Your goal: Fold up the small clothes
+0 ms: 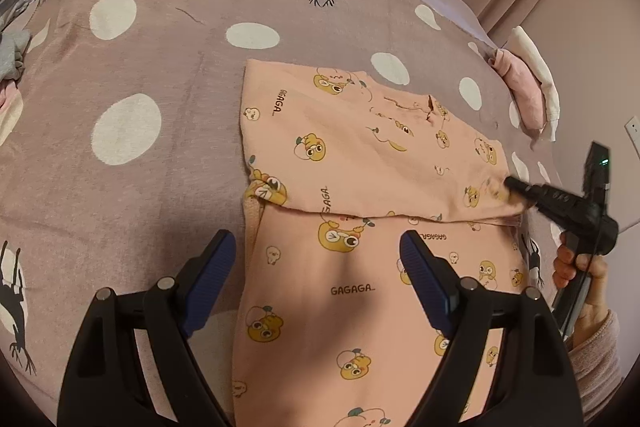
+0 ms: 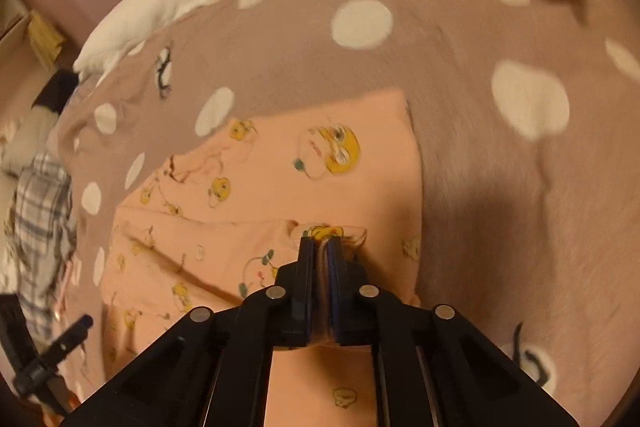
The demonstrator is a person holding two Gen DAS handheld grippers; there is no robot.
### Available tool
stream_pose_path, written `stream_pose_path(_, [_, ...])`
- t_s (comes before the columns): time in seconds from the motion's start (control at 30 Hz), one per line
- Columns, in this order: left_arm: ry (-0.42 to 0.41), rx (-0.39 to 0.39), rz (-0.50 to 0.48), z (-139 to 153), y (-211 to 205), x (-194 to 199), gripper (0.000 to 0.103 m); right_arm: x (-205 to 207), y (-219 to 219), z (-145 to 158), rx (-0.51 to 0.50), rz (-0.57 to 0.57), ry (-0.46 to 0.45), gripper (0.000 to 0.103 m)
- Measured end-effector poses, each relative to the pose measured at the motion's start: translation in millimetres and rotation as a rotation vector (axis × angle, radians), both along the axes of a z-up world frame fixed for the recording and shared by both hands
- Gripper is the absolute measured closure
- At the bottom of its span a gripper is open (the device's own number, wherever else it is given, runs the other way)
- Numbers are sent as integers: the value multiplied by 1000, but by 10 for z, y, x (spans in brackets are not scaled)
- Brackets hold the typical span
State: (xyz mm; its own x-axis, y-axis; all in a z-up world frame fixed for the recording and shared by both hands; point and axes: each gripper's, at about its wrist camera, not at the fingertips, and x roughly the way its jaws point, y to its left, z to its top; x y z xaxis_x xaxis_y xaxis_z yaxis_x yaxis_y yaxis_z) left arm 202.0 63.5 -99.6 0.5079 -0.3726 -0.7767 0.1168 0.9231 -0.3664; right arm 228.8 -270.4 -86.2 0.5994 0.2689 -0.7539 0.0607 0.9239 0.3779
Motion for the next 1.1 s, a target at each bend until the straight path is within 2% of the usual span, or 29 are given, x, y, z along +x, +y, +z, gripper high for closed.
stream_pose_path(0.13, [0,9,-2,-15,-25,15,19,-98,-78,366,13,-32,-189,96])
stream_pose_path(0.17, [1,11,-3,-20,-26,17,19,-100,-107,399,-2,-49,-200,95])
stream_pose_path(0.2, [2,11,-3,-25,-25,23,19,-65,-133,381,-28,-64,-188,95])
stream_pose_path(0.27, [4,9,1,-28,-23,26,19,58,-178,220,-86,-88,-95,94])
stream_pose_path(0.3, [4,5,2,-28,-13,30,19,113,-206,113,-124,-110,-29,86])
stream_pose_path(0.33, [3,6,5,-24,-12,36,19,135,-245,29,-127,-122,13,82])
stream_pose_path(0.37, [3,8,8,-24,-6,40,19,115,-301,-5,-106,-130,20,81])
stream_pose_path(0.47, [2,7,15,-13,12,86,19,-44,-441,68,-41,-170,-72,81])
stream_pose_path(0.53, [-8,-4,13,24,-9,160,19,-83,-424,154,4,-129,-125,81])
stream_pose_path(0.6, [-26,-14,-4,58,-71,249,19,-31,-304,185,7,-68,-131,81])
stream_pose_path(0.73, [-48,18,-24,7,-226,466,22,7,-42,91,-62,15,-96,81])
stream_pose_path(0.8, [-31,42,-34,-89,-274,545,30,44,-11,-34,-84,22,-47,81])
stream_pose_path(0.9, [27,130,-36,-332,-300,643,32,73,-53,-216,-144,-1,23,83])
stream_pose_path(0.97, [9,185,-40,-404,-289,639,27,50,-82,-234,-158,-10,19,91])
stream_pose_path(1.0, [4,195,-42,-397,-280,629,26,41,-96,-220,-157,-16,23,91])
stream_pose_path(1.1, [35,159,-40,-347,-188,587,28,-46,-116,-122,-174,-43,27,91])
